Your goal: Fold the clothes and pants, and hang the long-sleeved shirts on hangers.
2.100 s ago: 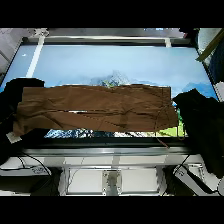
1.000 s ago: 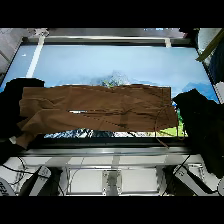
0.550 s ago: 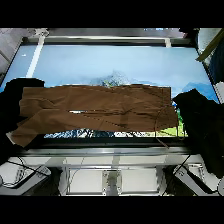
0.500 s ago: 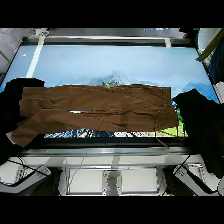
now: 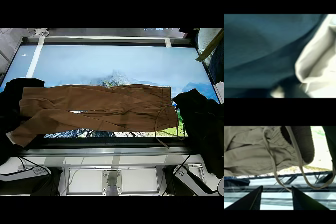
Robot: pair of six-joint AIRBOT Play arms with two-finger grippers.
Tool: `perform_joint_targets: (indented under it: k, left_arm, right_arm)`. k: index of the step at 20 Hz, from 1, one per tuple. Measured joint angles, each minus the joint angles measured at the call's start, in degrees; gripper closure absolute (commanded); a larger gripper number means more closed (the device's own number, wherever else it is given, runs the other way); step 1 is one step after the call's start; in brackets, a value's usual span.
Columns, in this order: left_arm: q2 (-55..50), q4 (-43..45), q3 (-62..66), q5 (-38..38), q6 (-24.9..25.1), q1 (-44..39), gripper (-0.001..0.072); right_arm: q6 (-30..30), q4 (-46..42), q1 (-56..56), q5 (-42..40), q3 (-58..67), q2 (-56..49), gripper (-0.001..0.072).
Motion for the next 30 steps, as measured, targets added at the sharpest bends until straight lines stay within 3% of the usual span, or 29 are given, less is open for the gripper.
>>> perform_joint_targets:
  k: [9, 18, 25, 30]
  left_arm:
    - [-0.5, 3.1, 3.6, -10.6, 1.4, 0.0, 0.0693]
    - [4.3, 2.4, 13.2, -14.1, 0.7, 0.0, 0.0692]
    - [9.0, -7.2, 22.1, -8.6, 0.6, 0.0, 0.0693]
    - [12.5, -8.6, 32.0, -12.5, 0.6, 0.2, 0.0693]
  right_arm:
    - [0.2, 0.0, 0.0, 0.0, 0.0, 0.0, 0.0304]
    - [0.0, -0.1, 0.0, -1.3, 0.0, 0.0, 0.0304]
    - [-0.9, -0.2, 0.0, -2.0, 0.1, 0.0, 0.0304]
    - [-2.5, -0.6, 0.0, -2.5, 0.2, 0.0, 0.0304]
